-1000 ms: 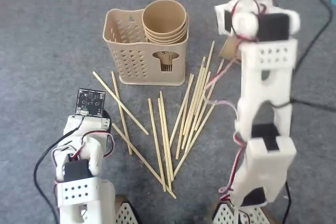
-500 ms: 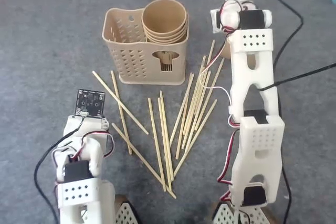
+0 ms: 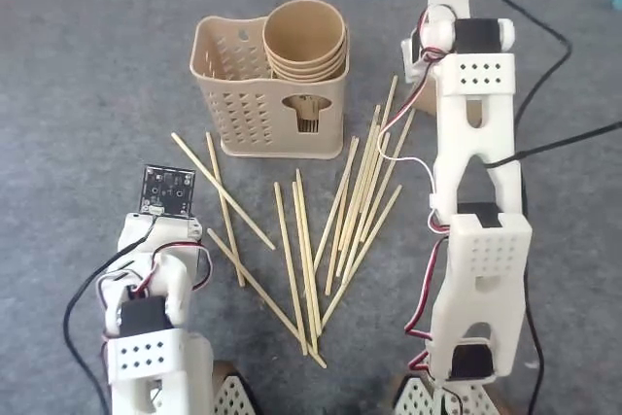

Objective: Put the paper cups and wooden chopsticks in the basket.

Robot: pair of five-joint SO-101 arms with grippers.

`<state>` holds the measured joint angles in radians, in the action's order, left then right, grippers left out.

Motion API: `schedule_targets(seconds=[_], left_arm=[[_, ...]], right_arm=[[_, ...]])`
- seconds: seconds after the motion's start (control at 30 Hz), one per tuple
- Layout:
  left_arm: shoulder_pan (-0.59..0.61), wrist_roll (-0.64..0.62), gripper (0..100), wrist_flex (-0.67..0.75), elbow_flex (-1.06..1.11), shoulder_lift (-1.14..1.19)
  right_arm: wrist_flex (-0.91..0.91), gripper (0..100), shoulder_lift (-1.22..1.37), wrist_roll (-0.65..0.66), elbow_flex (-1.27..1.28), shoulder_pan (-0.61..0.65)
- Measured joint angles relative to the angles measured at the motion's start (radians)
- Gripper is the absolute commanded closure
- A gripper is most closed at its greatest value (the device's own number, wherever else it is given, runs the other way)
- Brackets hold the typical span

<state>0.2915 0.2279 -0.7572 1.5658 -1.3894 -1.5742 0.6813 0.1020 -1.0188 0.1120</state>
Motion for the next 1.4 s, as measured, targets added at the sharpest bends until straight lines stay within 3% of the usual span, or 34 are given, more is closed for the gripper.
schedule_targets(seconds=[0.43,0.87,1.17,1.4], left_arm=[[0.0,0.0,99,0.0,0.0,0.0],[0.0,0.0,99,0.0,0.0,0.0],[0.0,0.0,99,0.0,0.0,0.0],[0.0,0.0,99,0.0,0.0,0.0]], right_arm=[[-0.183,99.0,-0.089,0.011,0.0,0.037],[-0.17,98.8,-0.098,0.164,0.166,-0.106],[0.005,99.0,-0.307,0.184,0.539,-0.153],[0.442,99.0,-0.651,0.196,1.111,-0.163]])
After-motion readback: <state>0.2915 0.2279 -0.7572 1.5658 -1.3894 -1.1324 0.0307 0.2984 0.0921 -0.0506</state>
